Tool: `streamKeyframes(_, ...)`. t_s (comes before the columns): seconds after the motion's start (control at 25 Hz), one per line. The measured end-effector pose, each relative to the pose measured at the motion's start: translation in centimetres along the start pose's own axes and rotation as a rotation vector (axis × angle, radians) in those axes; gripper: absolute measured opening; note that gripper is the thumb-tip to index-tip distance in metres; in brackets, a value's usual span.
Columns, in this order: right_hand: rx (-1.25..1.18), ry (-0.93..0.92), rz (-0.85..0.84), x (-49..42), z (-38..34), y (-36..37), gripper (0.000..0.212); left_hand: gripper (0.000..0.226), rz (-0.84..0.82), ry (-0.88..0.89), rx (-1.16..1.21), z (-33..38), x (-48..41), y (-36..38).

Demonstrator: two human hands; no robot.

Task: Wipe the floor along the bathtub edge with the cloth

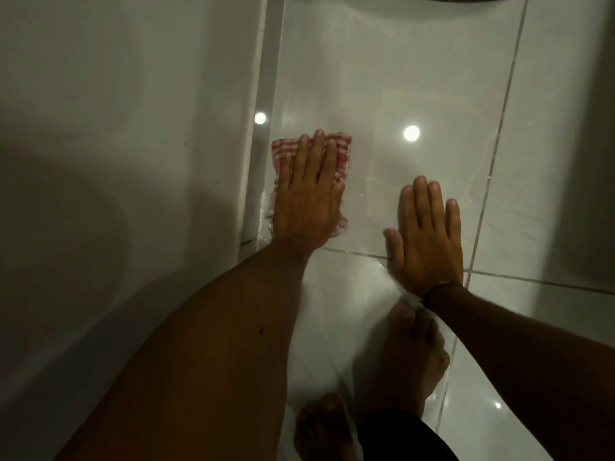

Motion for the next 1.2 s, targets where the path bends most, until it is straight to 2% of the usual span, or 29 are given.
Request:
streamKeyframes(0.2, -0.021, -0.003, 0.030, 0.0, 0.2, 0.1, 0.079, 0.097, 0.023, 0.022, -0.086, -2.3, -1.9, -0.5)
streamKeyframes(0.36, -0.022, -0.002, 0.017, -0.1, 0.2, -0.1, 0.079, 0.093, 0.039, -0.044, -0.021, -3.0, -0.2, -1.0)
streamKeyframes(0.48, -0.032, 0.004, -0.001, 0.0, 0.2, -0.3, 0.079, 0.119, -0.025, -0.093, -0.018, -2.8, 3.8, 0.1)
streamKeyframes(0.52, -0.028, 0.000, -0.001, 0.1, 0.1, -0.4, 0.079, 0.119, -0.036, -0.113, -0.028, -2.8, 5.4, 0.3)
streamKeyframes(0.76, -0.022, 0.003, -0.024, 0.2, -0.4, -0.5, 0.078, 0.066, 0.102, -0.115, 0.109, -1.8, 15.6, 1.3)
streamKeyframes(0.84, -0.015, 0.004, -0.022, 0.2, -0.4, -0.5, 0.078, 0.066, 0.093, -0.148, 0.117, -1.6, 19.3, 2.2)
streamKeyframes(1.0, -0.016, 0.001, 0.005, 0.2, -0.4, -0.2, 0.078, 0.074, -0.054, -0.189, 0.097, -1.5, 25.4, 4.0)
streamKeyframes(1.2, -0.033, -0.002, 0.028, 0.2, 0.0, -0.1, 0.080, 0.072, -0.062, -0.164, 0.072, -1.4, 23.2, 3.5)
Point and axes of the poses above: each hand's wrist, its own x-axis away from the middle knuckle, its own y-axis out of the palm, z = x × y, the point moved 8 cm from there along -x, towards the middle knuckle, and after that the axes turned 7 degrees about x, right-handed, at the moved point
